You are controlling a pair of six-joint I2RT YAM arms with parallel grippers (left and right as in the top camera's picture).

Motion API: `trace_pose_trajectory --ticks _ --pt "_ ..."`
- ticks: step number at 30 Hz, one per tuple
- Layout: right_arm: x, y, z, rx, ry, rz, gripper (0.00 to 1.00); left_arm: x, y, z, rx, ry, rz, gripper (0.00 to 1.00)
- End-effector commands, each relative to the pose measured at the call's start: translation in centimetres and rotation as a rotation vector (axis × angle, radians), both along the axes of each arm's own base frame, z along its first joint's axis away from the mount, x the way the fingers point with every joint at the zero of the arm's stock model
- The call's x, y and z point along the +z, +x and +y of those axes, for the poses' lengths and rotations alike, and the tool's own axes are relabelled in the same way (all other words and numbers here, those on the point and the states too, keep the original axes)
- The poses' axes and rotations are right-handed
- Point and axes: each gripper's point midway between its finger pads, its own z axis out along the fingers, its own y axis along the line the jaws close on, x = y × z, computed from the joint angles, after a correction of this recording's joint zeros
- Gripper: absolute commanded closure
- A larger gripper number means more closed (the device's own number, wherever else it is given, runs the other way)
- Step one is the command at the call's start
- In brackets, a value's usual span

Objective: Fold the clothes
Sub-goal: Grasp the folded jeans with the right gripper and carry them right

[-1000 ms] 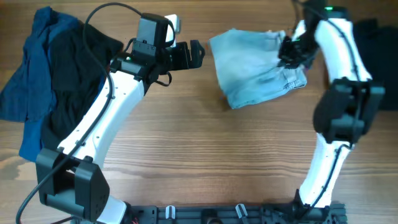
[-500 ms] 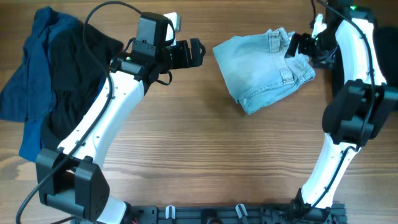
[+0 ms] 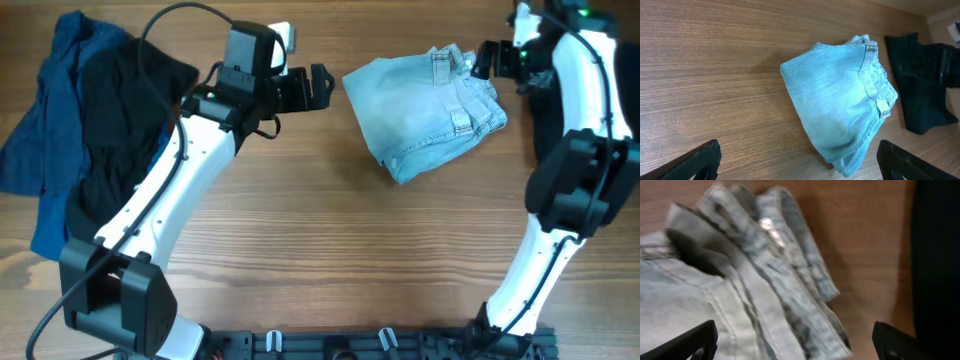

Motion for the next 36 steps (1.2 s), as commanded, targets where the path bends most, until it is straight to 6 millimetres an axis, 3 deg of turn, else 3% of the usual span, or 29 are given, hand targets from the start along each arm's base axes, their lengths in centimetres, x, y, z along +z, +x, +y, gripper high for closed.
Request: trace_pose_trajectory --ticks 1,10,16,24,31,33,34,35,36 --pt "-1.6 -1.7 -1.1 -0.128 0.113 0.085 0.0 0.6 -0.2 -0.2 -0.024 0.003 -0.022 0.0" --pt "-2.7 -5.6 1.1 -0.44 0.268 0.326 0.0 -0.4 0.0 -0.2 -0.042 0.025 -0.012 0.0" --pt "-5.9 -7.7 4.0 -0.535 0.256 0.452 0.0 -0.4 0.0 -0.2 -0.039 0.028 -0.014 0.0" --pt "-11.0 -8.6 7.4 -0.562 0.252 0.472 0.0 -0.4 0.0 -0.2 -0.038 0.029 -0.014 0.0" --pt "-13.3 -8.3 7.3 -0.557 0.233 0.417 0.0 -0.5 0.1 0.0 -0.031 0.036 -0.017 0.0" --pt "-13.6 -7.7 7.0 -0.534 0.22 0.379 0.13 -0.5 0.1 0.0 -0.03 0.037 -0.017 0.0" --pt "-13.6 -7.4 7.0 -0.509 0.219 0.36 0.33 -0.5 0.2 0.1 -0.026 0.041 -0.019 0.0" --pt "-13.6 -7.1 6.9 -0.479 0.215 0.343 0.64 -0.5 0.3 0.2 -0.02 0.047 -0.02 0.0" --pt "-13.6 -6.7 6.9 -0.448 0.211 0.322 0.82 -0.5 0.3 0.3 -0.014 0.052 -0.022 0.0"
